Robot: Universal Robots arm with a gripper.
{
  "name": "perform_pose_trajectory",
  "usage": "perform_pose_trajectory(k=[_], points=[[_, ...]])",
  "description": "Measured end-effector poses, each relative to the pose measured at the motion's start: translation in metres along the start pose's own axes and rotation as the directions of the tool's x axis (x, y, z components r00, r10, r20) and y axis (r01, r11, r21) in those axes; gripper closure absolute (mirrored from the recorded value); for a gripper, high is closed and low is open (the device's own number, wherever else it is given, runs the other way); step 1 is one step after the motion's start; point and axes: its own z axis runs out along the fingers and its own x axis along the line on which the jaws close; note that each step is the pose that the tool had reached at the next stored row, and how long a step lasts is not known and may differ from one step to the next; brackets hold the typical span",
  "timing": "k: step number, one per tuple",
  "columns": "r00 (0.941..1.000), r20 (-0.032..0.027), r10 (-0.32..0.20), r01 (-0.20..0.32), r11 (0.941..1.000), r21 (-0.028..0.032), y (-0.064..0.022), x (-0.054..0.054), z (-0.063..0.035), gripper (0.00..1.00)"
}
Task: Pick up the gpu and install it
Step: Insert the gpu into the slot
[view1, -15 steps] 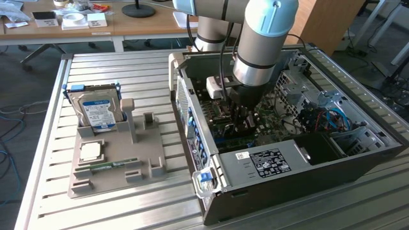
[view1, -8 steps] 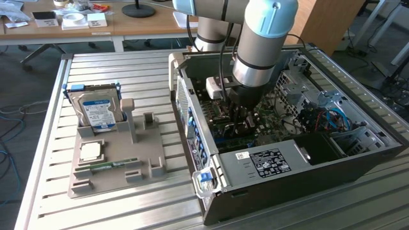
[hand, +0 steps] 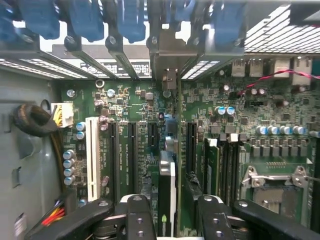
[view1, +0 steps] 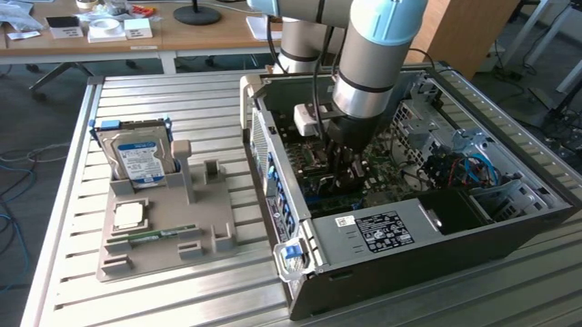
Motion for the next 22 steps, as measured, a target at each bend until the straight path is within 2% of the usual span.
perform_pose_trajectory(k=[7,16,22], points=[[1.0,-0.0032,0.0,0.0,1.0,0.0001,-0.0005,-0.001,-0.0247,0.6],[0.9999,-0.0123,0.0,0.0,1.0,0.0002,-0.001,-0.001,-0.0548,0.6],[0.9999,-0.017,0.0,0.0,1.0,0.0002,-0.0012,-0.001,-0.0695,0.6]])
